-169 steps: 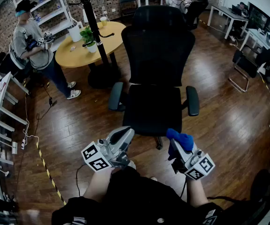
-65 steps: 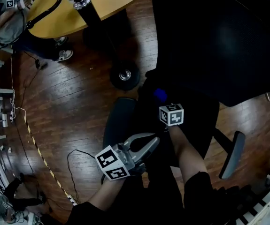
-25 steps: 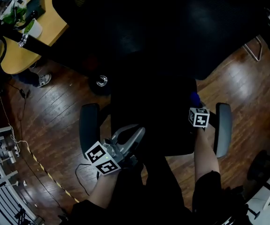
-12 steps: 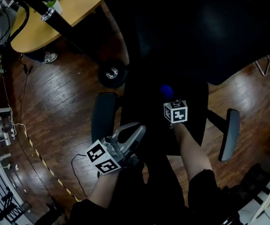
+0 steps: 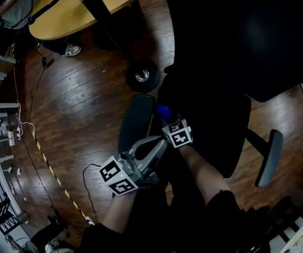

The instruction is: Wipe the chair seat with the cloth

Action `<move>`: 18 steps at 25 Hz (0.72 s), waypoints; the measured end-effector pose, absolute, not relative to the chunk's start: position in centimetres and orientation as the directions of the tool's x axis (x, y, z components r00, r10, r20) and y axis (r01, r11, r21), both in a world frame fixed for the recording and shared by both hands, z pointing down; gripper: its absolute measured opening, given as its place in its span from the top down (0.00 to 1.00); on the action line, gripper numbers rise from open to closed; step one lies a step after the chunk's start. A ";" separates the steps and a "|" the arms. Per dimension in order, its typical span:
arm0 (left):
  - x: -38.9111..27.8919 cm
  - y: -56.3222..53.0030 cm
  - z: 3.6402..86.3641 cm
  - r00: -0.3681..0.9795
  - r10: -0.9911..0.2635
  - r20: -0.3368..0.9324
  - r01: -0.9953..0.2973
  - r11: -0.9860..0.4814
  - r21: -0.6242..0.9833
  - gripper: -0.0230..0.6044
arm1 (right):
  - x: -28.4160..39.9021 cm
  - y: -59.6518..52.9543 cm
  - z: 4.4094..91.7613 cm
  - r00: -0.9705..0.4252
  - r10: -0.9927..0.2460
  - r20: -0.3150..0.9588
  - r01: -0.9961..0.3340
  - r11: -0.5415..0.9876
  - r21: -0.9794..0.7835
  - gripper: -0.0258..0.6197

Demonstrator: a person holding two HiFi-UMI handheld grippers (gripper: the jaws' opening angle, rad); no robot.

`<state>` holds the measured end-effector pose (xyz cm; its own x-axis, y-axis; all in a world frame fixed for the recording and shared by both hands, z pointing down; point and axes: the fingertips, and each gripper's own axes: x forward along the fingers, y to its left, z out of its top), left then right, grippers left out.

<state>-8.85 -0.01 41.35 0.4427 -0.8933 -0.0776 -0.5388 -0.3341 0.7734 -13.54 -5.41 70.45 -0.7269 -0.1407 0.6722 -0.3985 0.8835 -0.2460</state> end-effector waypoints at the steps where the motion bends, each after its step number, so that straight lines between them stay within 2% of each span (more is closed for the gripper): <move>1: -8.8 0.1 41.4 0.446 -0.892 -0.076 -0.538 -0.335 0.774 0.98 | -13.2 -5.5 70.5 -0.725 -0.145 0.674 -0.402 0.883 -0.243 0.90; 6: -7.2 0.0 41.9 0.482 -0.873 -0.074 -0.526 -0.356 0.773 0.98 | -7.2 -7.7 71.9 -0.668 -0.235 0.706 -0.490 0.853 -0.180 0.90; 13: -3.3 -1.4 42.0 0.578 -0.813 -0.069 -0.486 -0.410 0.771 0.98 | 9.5 -13.2 72.8 -0.471 -0.430 0.770 -0.740 0.668 -0.079 0.90; 18: -0.9 -2.5 41.4 0.622 -0.779 -0.077 -0.458 -0.442 0.771 0.98 | 20.4 -14.9 71.6 -0.327 -0.511 0.795 -0.852 0.523 -0.015 0.90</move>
<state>-0.93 -2.51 41.36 0.6224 -0.7789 -0.0770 -0.4583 -0.4424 0.7708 20.41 -14.91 71.58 -0.3272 -0.5107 0.7951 -0.8521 0.5232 -0.0146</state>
